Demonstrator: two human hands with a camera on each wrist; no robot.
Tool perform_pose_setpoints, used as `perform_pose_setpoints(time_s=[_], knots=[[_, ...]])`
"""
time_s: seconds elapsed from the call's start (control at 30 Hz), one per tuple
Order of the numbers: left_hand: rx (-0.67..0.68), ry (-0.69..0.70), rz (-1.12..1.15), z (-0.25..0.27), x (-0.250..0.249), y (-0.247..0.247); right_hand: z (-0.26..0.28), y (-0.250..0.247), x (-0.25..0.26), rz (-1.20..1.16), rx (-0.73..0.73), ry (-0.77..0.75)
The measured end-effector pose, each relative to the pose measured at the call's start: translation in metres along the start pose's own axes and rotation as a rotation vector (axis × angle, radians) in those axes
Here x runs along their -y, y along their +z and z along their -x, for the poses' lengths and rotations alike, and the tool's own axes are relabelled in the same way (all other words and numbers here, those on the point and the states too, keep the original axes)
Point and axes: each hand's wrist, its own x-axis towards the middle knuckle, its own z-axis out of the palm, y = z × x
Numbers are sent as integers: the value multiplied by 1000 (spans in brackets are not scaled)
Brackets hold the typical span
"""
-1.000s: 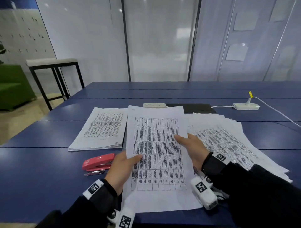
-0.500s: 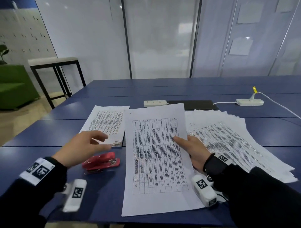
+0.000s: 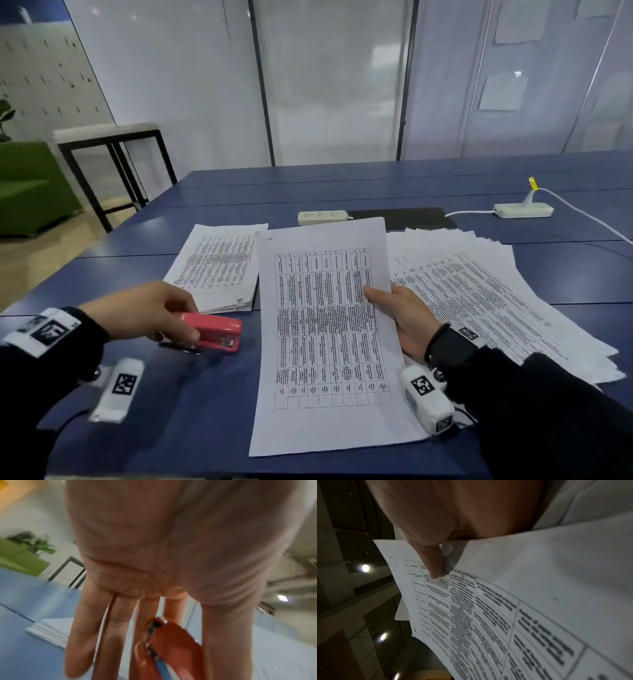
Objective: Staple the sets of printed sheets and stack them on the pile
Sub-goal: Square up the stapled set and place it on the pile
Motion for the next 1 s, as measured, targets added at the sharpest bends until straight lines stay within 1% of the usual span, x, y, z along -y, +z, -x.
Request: perform_pose_setpoints(time_s=[0.07,0.2,0.3,0.37,0.47,0.6,0.67,0.73,0.8,0.87,0.9,0.93,1.0], knots=[[6,26,200,3,-2,-6,1,0,1,0,5,1],[-49,60,381,1,0,6,1,2,-1,2,-10,-1],[-45,26,552,-4,13,25,1,2,-2,27,-14,-1],[-50,6,620,-9,22,37,3,2,-1,52,-16,-12],[-92,16,540,-14,29,48,4,3,-2,88,-30,-35],[-99,18,449,-11,30,53,6,4,0,118,-46,-78],[-143,53,421,-8,24,50,11,8,5,111,-57,-107],[-244,119,442,-5,8,44,15,13,18,106,-75,-149],[-321,221,607,-3,-24,40,15,22,37,87,-88,-221],[-367,358,809,-3,-64,39,14,35,59,55,-76,-300],[-411,420,890,-3,-84,40,14,43,70,46,-65,-344],[-470,474,961,-3,-103,42,14,49,81,55,-63,-394],[-632,531,1079,0,-135,43,14,61,99,87,-78,-501]])
